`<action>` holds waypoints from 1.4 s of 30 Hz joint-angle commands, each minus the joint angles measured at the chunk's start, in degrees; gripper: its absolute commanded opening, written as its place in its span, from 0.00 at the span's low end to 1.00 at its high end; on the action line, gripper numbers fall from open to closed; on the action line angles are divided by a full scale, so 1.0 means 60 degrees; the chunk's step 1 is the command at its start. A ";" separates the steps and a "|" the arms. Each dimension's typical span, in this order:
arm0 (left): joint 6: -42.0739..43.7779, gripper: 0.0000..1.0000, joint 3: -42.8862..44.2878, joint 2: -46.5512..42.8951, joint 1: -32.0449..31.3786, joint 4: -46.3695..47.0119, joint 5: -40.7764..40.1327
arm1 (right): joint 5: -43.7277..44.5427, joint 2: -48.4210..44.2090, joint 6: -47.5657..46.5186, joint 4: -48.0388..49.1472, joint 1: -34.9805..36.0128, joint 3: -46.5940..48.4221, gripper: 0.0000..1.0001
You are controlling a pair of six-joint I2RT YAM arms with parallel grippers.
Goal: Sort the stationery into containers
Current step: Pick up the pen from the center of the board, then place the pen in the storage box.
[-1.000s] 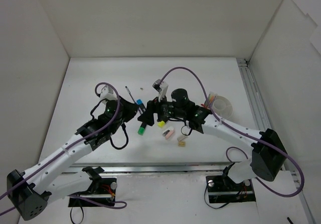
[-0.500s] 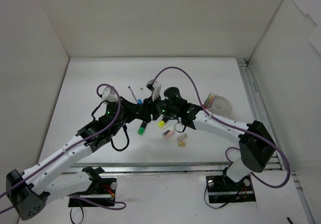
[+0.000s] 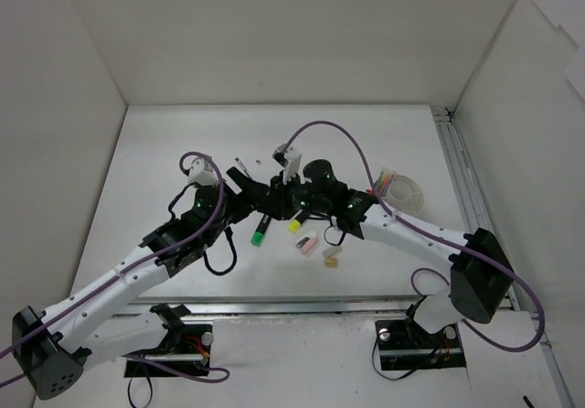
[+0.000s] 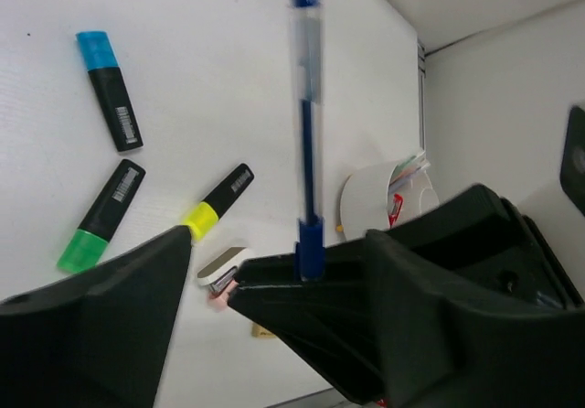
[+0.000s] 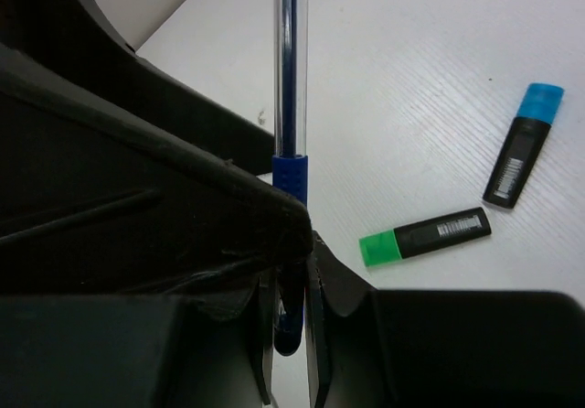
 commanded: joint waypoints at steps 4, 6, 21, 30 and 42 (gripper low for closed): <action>0.1051 0.99 0.0356 -0.0044 -0.0103 0.0116 0.0318 | 0.1633 -0.1583 -0.0289 -0.2299 -0.0011 0.0698 0.00; 0.1227 1.00 0.0341 -0.0234 -0.0103 -0.0017 0.0200 | 0.1855 -0.1687 -0.0275 -0.3820 -0.0259 0.0932 0.00; 0.2033 1.00 -0.0113 -0.1656 0.0761 -0.1087 -0.1295 | -0.0545 -0.2170 0.1570 -1.2686 -0.3818 0.2559 0.00; 0.2253 1.00 -0.0084 -0.0938 0.1684 -0.0794 -0.0168 | 0.0597 -0.2010 0.1455 -1.6568 -0.5532 0.3848 0.00; 0.2574 1.00 -0.0318 -0.0645 0.2885 -0.0281 0.1239 | 0.0815 -0.0926 0.0532 -1.6981 -0.7759 0.4009 0.00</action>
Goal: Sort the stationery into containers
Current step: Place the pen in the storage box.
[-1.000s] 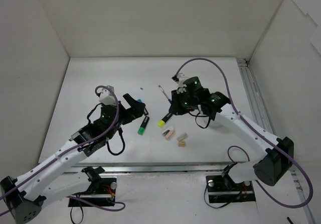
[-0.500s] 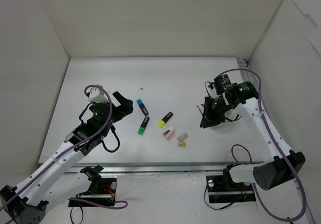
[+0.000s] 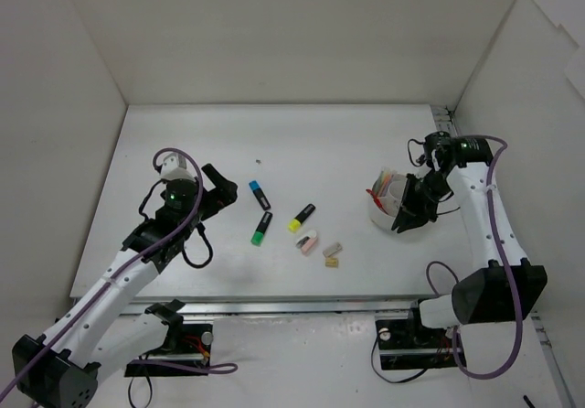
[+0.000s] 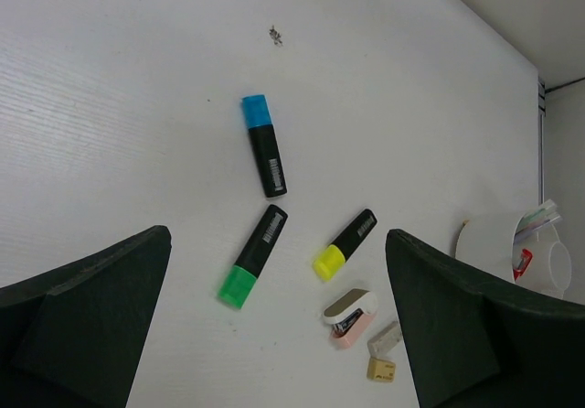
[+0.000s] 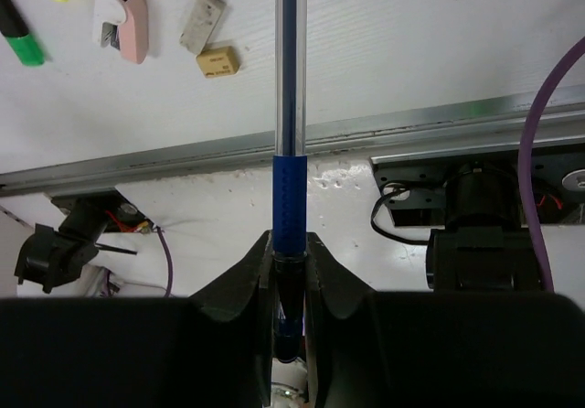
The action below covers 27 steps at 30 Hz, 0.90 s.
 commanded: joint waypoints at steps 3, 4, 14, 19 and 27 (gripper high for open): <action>0.0426 1.00 0.0195 0.0080 0.0253 0.0520 0.0464 | -0.0191 0.0525 -0.0493 -0.1101 -0.0768 0.0169 0.00; 0.0441 1.00 0.0196 0.0066 0.0354 0.0447 0.0493 | -0.0453 0.0700 -0.0537 -0.1042 -0.0884 0.0038 0.00; 0.0441 1.00 0.0006 -0.0154 0.0648 0.0417 0.0362 | -0.0690 0.1507 -0.0654 -0.0617 -0.1163 0.0154 0.00; 0.0455 1.00 0.0035 -0.0124 0.0736 0.0359 0.0435 | -0.0940 0.2019 -0.0742 0.0070 -0.1193 -0.0183 0.03; 0.0499 1.00 0.0108 -0.0212 0.0824 0.0256 0.0493 | -0.0675 0.2254 -0.0391 0.1155 -0.1223 0.0198 0.27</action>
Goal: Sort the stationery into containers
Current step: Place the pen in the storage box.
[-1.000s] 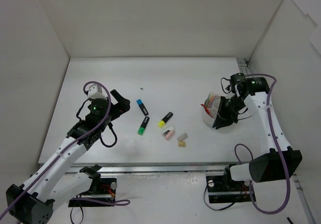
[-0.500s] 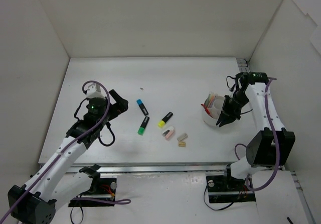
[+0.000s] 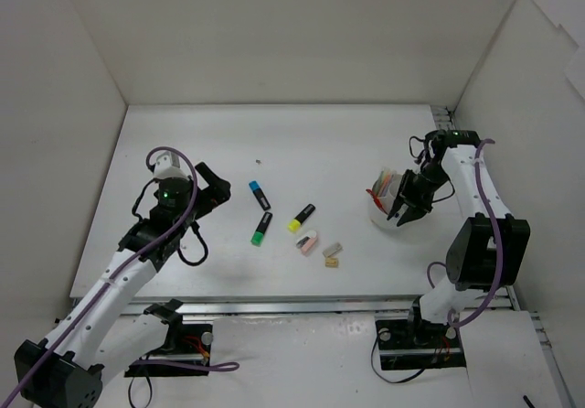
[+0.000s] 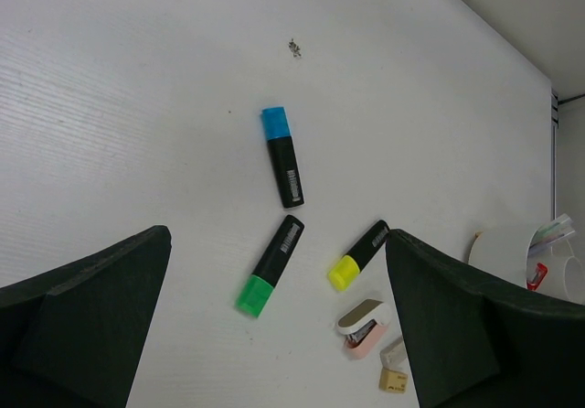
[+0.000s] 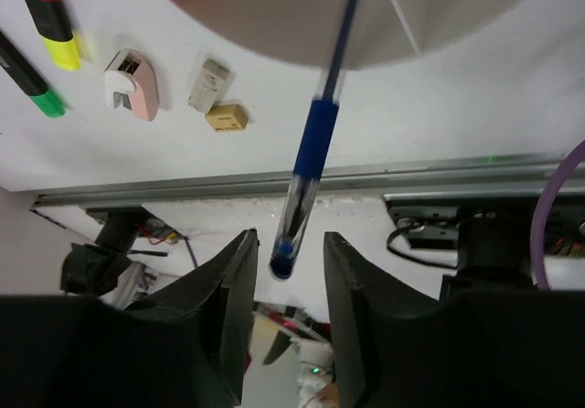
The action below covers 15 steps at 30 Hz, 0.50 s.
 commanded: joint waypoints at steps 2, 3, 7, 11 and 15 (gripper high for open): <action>0.0204 1.00 0.0272 -0.0172 0.0081 0.0212 0.0202 | -0.0045 -0.0041 0.0075 0.0253 -0.0049 0.0420 0.44; 0.0219 1.00 0.0301 -0.0187 0.0081 0.0169 0.0217 | -0.0031 -0.0099 0.0075 0.0282 -0.0049 0.0537 0.50; 0.0277 1.00 0.0272 -0.0216 0.0081 0.0197 0.0378 | 0.0116 -0.0479 0.0046 0.0311 -0.0050 0.1093 0.78; 0.0702 1.00 0.0374 0.0119 0.0081 0.0227 0.0846 | 0.0233 -0.1239 0.0046 0.0414 -0.0020 0.1401 0.98; 0.0864 1.00 0.0681 0.0735 0.0081 -0.0182 0.1023 | 0.1736 -0.1987 -0.0495 0.0837 0.0549 0.1870 0.98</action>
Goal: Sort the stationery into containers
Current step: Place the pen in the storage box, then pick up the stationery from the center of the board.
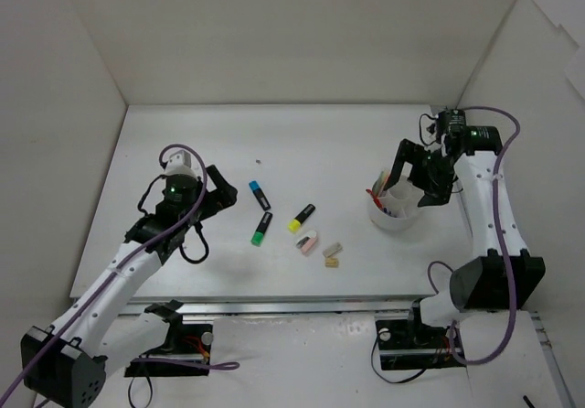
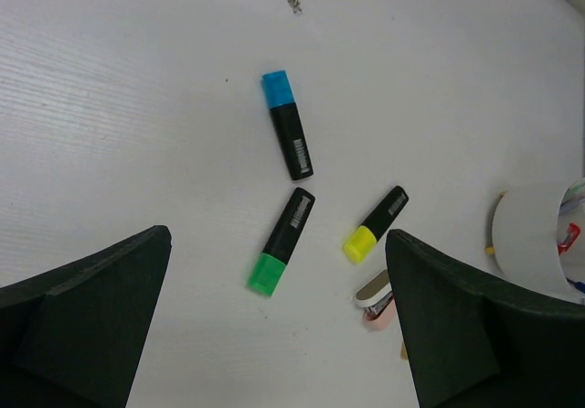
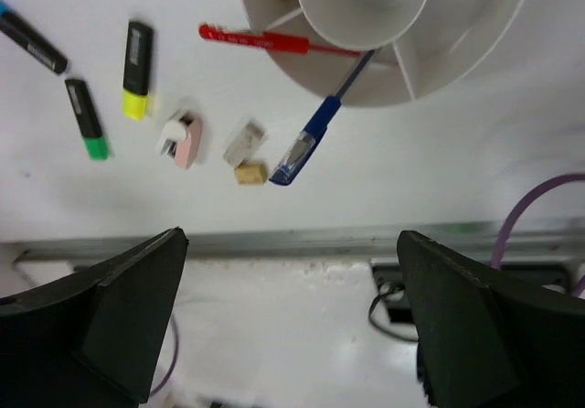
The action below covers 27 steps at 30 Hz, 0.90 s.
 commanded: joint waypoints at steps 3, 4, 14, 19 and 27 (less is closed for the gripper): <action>0.0379 1.00 0.0759 0.0967 0.0055 -0.0100 0.0411 | 0.3122 -0.2251 -0.0149 0.1665 0.1269 -0.0020 0.98; 0.0336 1.00 0.0803 0.1317 0.0055 0.0074 0.0441 | 0.3343 -0.3067 -0.0091 0.2207 0.1604 -0.0763 0.98; 0.0336 1.00 0.3248 0.4775 -0.0150 -0.0246 0.0368 | 0.4209 -0.5654 0.0743 0.7602 0.1900 -0.4359 0.98; -0.0132 1.00 0.4756 0.6384 -0.0238 -0.1253 0.0149 | 0.4180 -0.5594 0.0993 0.7661 0.1900 -0.4505 0.98; -0.1083 1.00 0.5783 0.7909 -0.0575 -0.2120 -0.0525 | 0.3801 -0.5975 0.1301 0.7676 0.1856 -0.5134 0.98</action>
